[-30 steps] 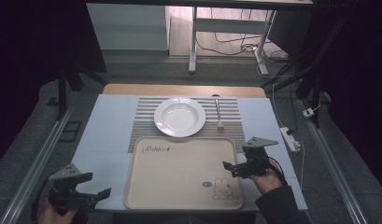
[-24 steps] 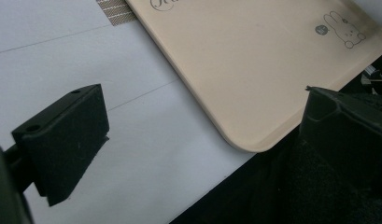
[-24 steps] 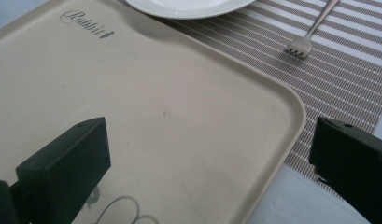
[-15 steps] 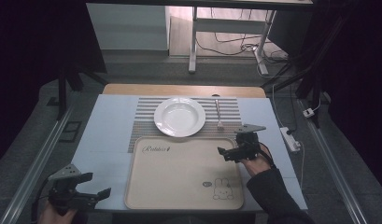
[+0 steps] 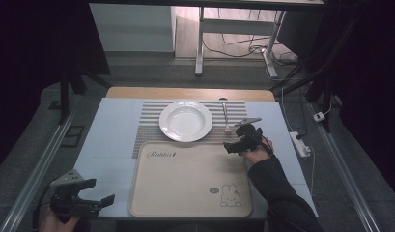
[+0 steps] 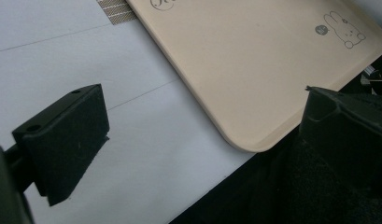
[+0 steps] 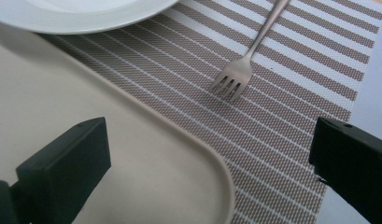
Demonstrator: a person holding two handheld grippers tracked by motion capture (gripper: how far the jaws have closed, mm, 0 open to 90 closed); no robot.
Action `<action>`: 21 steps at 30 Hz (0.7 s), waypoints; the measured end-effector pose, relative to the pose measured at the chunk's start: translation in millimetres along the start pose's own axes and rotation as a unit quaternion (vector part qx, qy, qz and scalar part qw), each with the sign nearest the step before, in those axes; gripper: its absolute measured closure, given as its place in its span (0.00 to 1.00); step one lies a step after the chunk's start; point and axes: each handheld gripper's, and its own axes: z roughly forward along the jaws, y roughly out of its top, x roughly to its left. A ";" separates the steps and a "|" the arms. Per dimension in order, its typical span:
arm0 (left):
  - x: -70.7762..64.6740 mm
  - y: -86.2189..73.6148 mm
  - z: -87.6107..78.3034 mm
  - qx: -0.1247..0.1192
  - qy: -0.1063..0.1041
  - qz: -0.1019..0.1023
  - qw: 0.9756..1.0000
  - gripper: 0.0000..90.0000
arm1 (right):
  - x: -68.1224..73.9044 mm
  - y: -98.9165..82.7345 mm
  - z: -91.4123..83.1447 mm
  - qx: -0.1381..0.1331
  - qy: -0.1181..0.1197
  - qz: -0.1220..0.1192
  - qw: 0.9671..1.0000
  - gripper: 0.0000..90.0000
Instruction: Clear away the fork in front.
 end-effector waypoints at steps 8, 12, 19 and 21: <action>0.1 0.0 0.1 0.001 0.000 0.001 1.000 0.02 | -5.4 14.4 15.9 0.008 -0.016 -0.001 1.000 0.00; 0.0 0.1 0.2 0.002 0.000 0.001 1.000 0.02 | -9.1 17.7 31.3 0.025 -0.036 -0.016 0.999 0.00; 0.1 0.2 0.5 0.002 -0.001 0.001 1.000 0.02 | -12.6 20.7 46.1 0.030 -0.048 -0.024 0.998 0.08; 0.0 0.2 0.5 0.003 -0.001 0.002 1.000 0.03 | -11.8 21.3 48.9 0.031 -0.053 -0.035 0.998 0.12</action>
